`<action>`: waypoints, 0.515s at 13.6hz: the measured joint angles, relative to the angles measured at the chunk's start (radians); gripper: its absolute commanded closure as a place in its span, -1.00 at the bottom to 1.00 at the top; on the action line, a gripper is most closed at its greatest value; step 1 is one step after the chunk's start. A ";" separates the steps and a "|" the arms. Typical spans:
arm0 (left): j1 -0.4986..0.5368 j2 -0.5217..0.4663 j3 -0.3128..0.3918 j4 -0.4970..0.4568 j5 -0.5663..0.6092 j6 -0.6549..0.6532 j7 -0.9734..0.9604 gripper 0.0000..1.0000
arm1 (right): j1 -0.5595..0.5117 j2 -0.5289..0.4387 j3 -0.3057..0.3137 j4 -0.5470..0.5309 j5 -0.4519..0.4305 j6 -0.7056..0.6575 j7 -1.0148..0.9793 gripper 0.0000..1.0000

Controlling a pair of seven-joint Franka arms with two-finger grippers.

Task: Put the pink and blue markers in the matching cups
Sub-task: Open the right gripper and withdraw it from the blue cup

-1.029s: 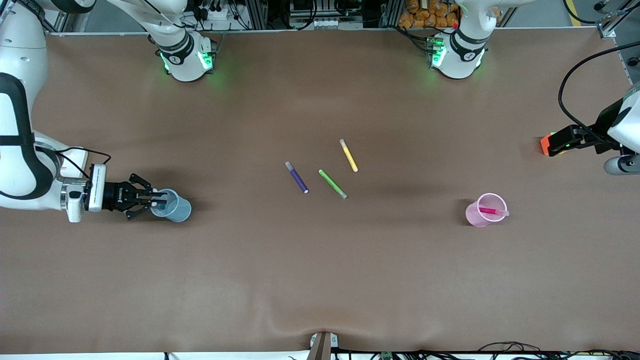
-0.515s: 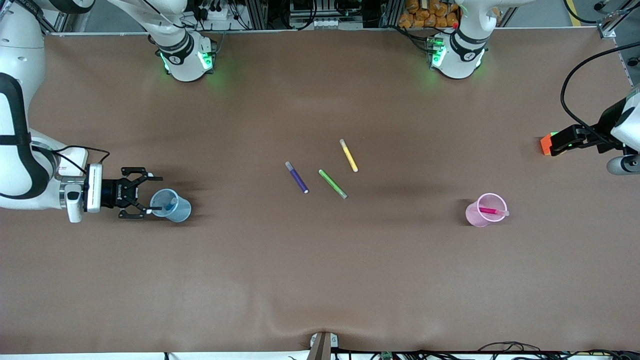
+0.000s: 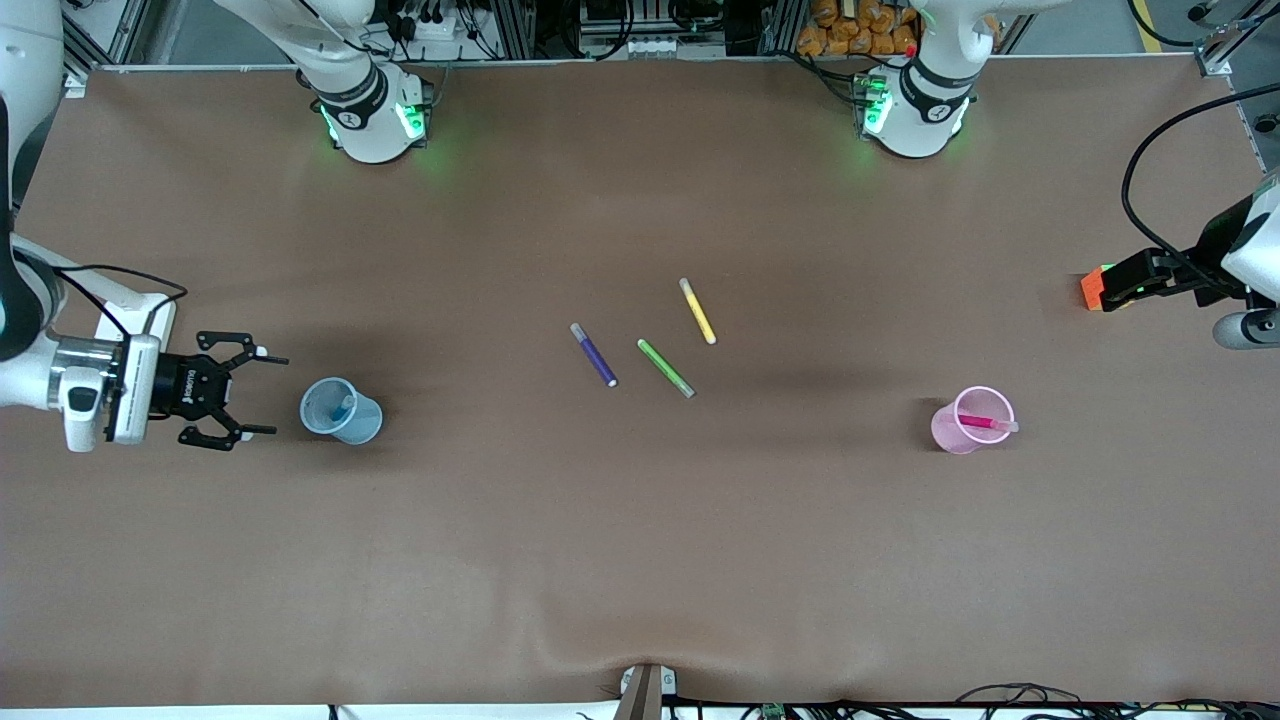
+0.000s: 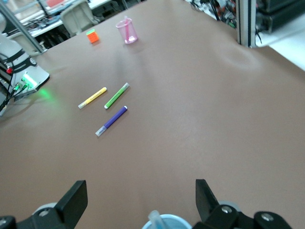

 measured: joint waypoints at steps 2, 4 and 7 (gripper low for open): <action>0.002 0.000 0.000 -0.002 0.000 0.000 0.000 -1.00 | 0.019 -0.042 0.002 0.001 -0.042 0.014 0.127 -1.00; 0.007 0.001 0.000 -0.008 0.000 -0.001 0.000 -1.00 | 0.035 -0.091 0.003 0.002 -0.093 0.026 0.253 -1.00; 0.008 0.000 -0.001 -0.011 0.000 -0.020 0.000 -1.00 | 0.070 -0.185 0.005 0.004 -0.221 0.040 0.464 -1.00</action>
